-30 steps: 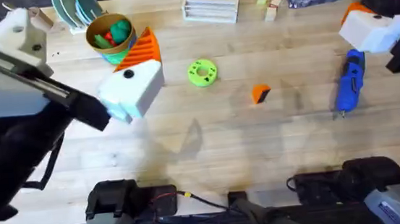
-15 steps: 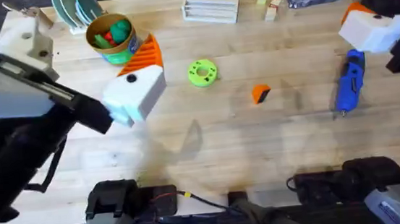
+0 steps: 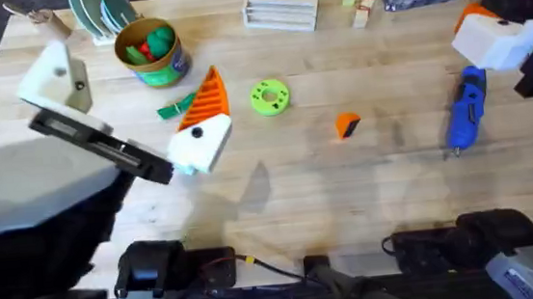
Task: Pick up the gripper from the table and insert it into the empty holder that is missing its gripper. Then pick up a screw, insert it into the mounting hole, and use the screwdriver to tighten it. Finally, clean up the table by picking up the vegetable and placing it into the bucket.
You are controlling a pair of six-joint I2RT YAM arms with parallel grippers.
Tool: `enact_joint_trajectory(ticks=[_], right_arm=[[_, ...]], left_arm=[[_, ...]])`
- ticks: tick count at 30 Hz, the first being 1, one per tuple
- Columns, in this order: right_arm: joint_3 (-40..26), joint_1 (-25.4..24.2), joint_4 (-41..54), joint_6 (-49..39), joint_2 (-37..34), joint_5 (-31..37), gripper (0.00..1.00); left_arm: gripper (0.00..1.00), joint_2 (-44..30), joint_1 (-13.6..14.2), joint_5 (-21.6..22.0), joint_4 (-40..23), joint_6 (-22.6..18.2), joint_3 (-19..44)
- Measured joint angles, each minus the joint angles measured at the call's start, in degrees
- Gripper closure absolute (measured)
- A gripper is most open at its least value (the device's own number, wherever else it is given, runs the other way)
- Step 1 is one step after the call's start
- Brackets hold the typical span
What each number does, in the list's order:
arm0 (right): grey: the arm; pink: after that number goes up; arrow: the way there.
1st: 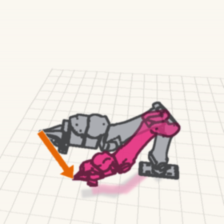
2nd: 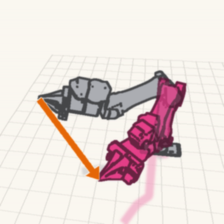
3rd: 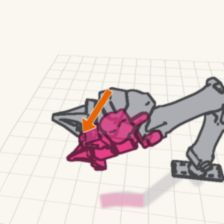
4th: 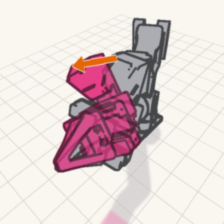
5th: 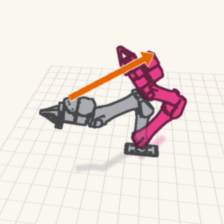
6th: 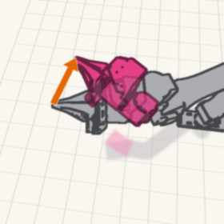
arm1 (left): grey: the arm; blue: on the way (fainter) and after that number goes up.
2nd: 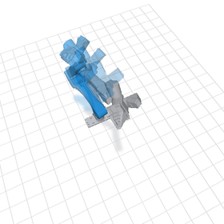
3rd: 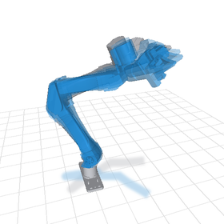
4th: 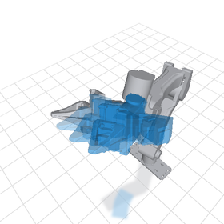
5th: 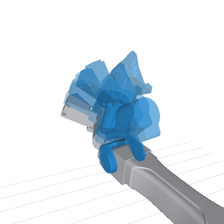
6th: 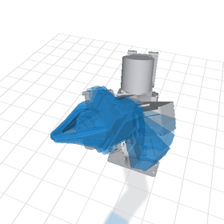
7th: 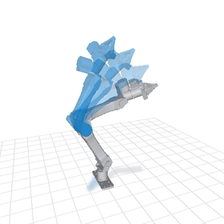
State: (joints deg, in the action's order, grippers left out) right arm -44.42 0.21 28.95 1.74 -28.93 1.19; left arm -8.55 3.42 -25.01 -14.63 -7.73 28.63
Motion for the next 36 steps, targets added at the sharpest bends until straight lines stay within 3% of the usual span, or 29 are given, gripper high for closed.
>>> enact_joint_trajectory(ticks=[9, 19, 27, 31, 36], right_arm=[[0.0, 0.0, 0.0, 0.0, 0.0, 0.0, 0.010], [0.0, 0.0, 0.0, 0.0, 0.0, 0.0, 0.010], [0.0, 0.0, 0.0, 0.0, 0.0, 0.0, 0.010], [0.0, 0.0, 0.0, 0.0, 0.0, 0.0, 0.010], [0.0, 0.0, 0.0, 0.0, 0.0, 0.0, 0.010]], left_arm=[[0.009, 7.8, 0.6, 0.8, 15.0, 4.2, -17.2], [0.008, 8.3, 1.0, 0.6, 25.7, 6.3, -27.2], [0.008, 8.3, 1.0, -0.5, 20.7, 6.5, -28.3], [0.008, 8.2, 1.0, -0.7, 12.5, 6.6, -28.3], [0.008, 8.3, 1.0, -0.8, 11.7, 6.7, -28.3]])
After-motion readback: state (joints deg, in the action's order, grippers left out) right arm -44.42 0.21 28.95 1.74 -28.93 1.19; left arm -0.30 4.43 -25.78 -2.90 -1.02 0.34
